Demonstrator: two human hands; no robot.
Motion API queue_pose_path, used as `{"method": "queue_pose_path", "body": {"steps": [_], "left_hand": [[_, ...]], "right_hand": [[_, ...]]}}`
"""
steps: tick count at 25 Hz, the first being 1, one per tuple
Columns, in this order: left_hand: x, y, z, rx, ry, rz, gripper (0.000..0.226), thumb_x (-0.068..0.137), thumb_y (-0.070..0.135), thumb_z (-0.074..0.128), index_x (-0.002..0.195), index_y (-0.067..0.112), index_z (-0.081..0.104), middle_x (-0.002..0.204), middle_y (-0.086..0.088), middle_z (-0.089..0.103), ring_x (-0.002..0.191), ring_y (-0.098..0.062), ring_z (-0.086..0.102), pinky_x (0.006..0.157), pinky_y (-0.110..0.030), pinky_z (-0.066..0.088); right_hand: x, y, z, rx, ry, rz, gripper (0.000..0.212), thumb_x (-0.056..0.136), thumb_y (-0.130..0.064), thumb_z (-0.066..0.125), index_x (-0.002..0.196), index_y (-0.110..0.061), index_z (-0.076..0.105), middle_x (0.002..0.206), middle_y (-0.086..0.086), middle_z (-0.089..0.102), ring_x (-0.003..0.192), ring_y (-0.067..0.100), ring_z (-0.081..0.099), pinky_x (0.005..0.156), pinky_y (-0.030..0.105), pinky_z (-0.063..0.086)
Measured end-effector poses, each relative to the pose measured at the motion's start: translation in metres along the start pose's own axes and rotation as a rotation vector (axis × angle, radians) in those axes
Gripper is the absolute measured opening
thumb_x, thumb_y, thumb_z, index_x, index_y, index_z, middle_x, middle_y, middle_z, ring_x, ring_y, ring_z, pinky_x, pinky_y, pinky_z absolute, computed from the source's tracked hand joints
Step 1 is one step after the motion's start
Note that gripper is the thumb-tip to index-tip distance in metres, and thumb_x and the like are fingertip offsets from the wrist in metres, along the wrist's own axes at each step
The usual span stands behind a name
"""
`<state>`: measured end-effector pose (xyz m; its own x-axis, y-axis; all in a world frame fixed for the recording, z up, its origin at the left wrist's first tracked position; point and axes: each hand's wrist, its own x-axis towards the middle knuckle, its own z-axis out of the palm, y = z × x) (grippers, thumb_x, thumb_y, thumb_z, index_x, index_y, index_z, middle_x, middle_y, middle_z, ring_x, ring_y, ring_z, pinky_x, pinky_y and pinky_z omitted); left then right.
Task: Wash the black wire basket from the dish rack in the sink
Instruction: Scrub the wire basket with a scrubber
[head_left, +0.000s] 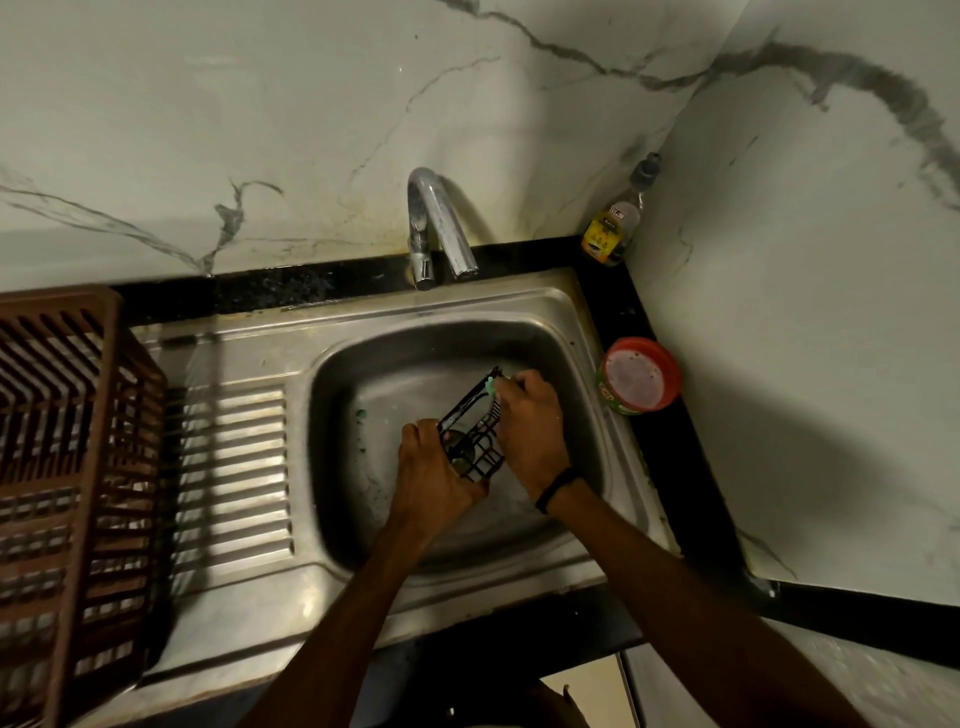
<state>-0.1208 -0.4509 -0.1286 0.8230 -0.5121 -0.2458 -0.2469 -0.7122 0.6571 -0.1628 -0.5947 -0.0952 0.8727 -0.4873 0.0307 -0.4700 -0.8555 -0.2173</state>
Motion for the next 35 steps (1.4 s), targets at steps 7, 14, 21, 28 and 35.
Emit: {"method": "queue_pose_path", "body": {"steps": [7, 14, 21, 28, 35], "left_hand": [[0.002, 0.002, -0.003, -0.008, -0.003, -0.001, 0.098, 0.049, 0.049, 0.097, 0.123, 0.011, 0.046, 0.112, 0.003, 0.037, 0.103, -0.017, 0.046, 0.082, -0.032, 0.051], [-0.020, -0.001, -0.007, -0.180, -0.064, -0.049, 0.097, 0.053, 0.041, 0.098, 0.130, 0.015, 0.044, 0.119, 0.008, 0.036, 0.111, -0.013, 0.047, 0.088, -0.021, 0.048], [-0.031, -0.024, -0.023, -0.274, -0.196, -0.160, 0.085, 0.054, 0.044, 0.098, 0.114, 0.025, 0.041, 0.110, 0.004, 0.050, 0.092, -0.005, 0.052, 0.068, -0.015, 0.041], [-0.008, -0.008, -0.031, -0.358, -0.167, -0.196, 0.092, 0.054, 0.045, 0.098, 0.118, 0.023, 0.036, 0.106, 0.006, 0.053, 0.093, -0.009, 0.057, 0.070, -0.021, 0.046], [-0.005, -0.044, -0.011, -0.165, 0.014, -0.198, 0.106, 0.049, 0.033, 0.099, 0.133, 0.012, 0.037, 0.123, -0.001, 0.046, 0.113, -0.018, 0.049, 0.091, -0.032, 0.048]], "right_hand": [[-0.020, 0.005, -0.012, 0.221, 0.027, 0.110, 0.032, 0.081, 0.006, 0.066, 0.111, -0.005, 0.067, 0.105, 0.016, 0.061, 0.096, 0.030, 0.059, 0.085, 0.043, 0.053], [-0.032, 0.027, -0.011, 1.157, -0.066, 1.009, 0.023, 0.098, -0.019, 0.051, 0.111, -0.016, 0.069, 0.096, 0.002, 0.068, 0.086, 0.014, 0.060, 0.080, 0.034, 0.051], [-0.024, 0.001, -0.029, 1.507, -0.222, 0.980, 0.032, 0.102, -0.012, 0.037, 0.097, -0.022, 0.067, 0.090, 0.004, 0.065, 0.082, 0.019, 0.057, 0.075, 0.041, 0.048], [-0.035, -0.015, 0.015, 1.294, -0.141, 0.686, 0.015, 0.094, -0.008, 0.057, 0.087, -0.017, 0.068, 0.123, 0.012, 0.059, 0.099, 0.024, 0.064, 0.079, 0.035, 0.059], [-0.048, -0.030, 0.042, 1.248, -0.121, 0.608, 0.005, 0.093, -0.002, 0.058, 0.097, -0.004, 0.061, 0.119, 0.006, 0.047, 0.104, 0.022, 0.059, 0.073, 0.018, 0.056]]}}
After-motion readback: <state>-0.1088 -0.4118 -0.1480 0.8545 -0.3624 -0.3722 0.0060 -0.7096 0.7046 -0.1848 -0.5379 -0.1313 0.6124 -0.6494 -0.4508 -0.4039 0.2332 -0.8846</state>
